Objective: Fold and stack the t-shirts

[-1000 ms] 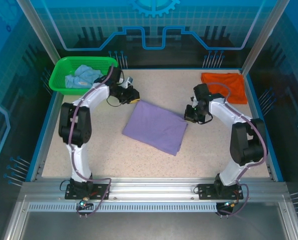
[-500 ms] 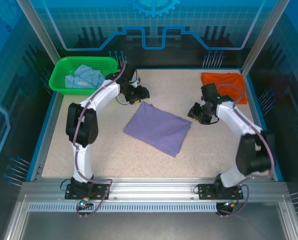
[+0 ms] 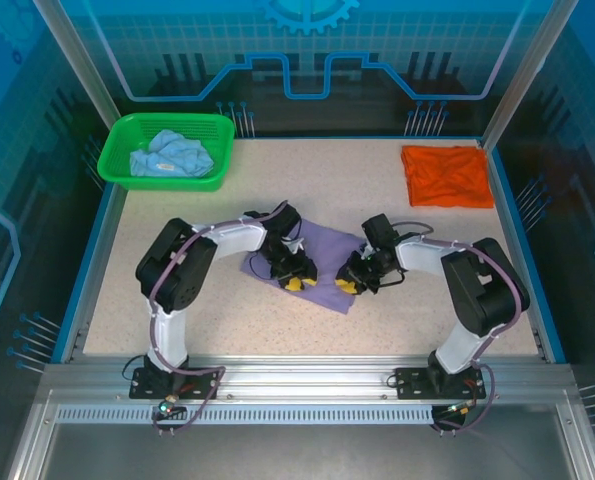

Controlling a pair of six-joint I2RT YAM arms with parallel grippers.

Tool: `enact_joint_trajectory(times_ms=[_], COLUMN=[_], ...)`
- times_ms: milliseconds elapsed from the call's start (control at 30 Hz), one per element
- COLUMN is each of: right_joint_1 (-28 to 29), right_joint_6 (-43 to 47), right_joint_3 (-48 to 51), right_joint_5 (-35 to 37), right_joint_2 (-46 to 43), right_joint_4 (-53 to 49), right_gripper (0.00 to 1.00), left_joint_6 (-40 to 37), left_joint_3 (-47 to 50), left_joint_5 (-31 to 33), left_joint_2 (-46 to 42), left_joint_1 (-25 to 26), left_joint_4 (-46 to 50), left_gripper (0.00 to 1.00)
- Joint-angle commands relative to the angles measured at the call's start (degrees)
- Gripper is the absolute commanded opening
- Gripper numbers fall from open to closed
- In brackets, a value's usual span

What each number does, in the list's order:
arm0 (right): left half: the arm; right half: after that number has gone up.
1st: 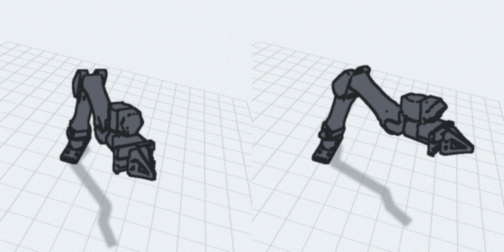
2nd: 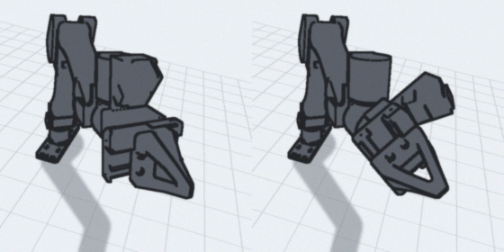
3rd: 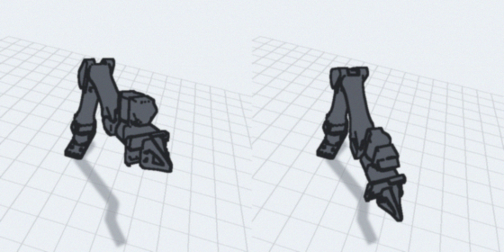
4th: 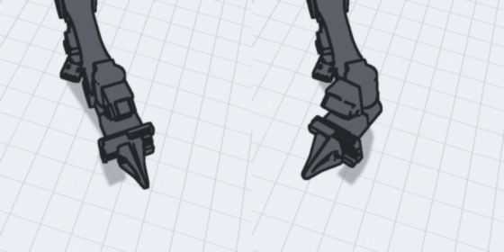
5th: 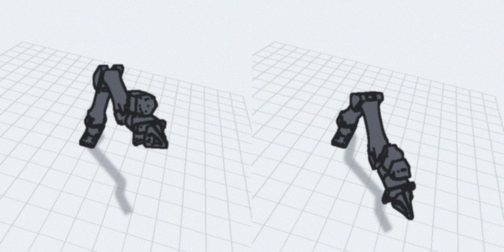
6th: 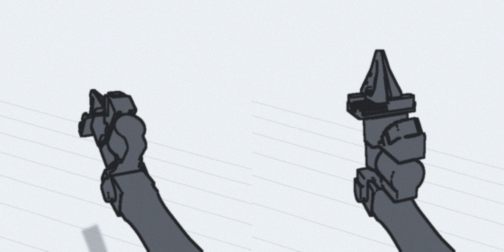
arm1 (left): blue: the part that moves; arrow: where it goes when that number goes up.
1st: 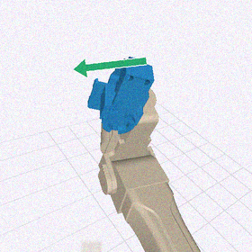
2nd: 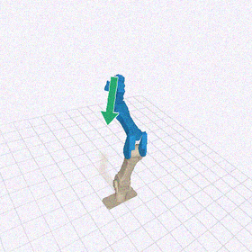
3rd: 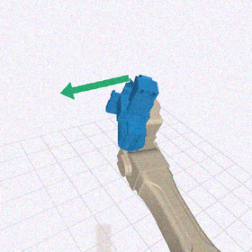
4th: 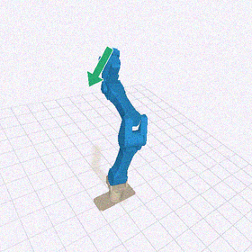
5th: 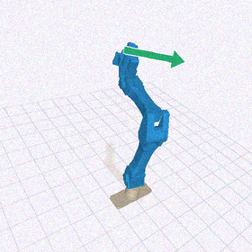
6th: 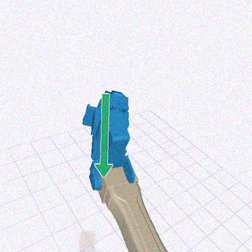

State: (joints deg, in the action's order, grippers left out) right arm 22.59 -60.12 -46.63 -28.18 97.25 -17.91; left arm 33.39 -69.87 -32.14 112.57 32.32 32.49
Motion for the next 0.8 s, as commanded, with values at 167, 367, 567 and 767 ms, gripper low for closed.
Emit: enact_joint_trajectory(times_ms=[167, 367, 567, 767], right_joint_1=[-1.5, -1.2, -1.4, -6.1], right_joint_6=[1.0, 1.0, 4.0, 6.2], right_joint_3=[2.8, -6.1, -21.7, -26.1], right_joint_5=[5.4, 9.1, 9.7, 11.0], right_joint_2=[-3.0, -8.9, 5.3, 14.6], right_joint_4=[-8.5, -13.5, -18.2, -19.6], right_gripper=[0.34, 0.35, 0.15, 0.11], left_joint_6=[0.1, 2.4, -0.1, -3.2], left_joint_3=[8.7, -5.2, -23.6, -37.7], left_joint_5=[12.9, 10.9, 8.0, 16.9], left_joint_2=[-8.6, -10.5, 7.7, 20.0], left_joint_1=[-0.5, -4.5, -6.7, -9.5], left_joint_4=[4.2, 5.5, 7.0, 13.6], left_gripper=[0.74, 0.75, 0.16, 0.13])
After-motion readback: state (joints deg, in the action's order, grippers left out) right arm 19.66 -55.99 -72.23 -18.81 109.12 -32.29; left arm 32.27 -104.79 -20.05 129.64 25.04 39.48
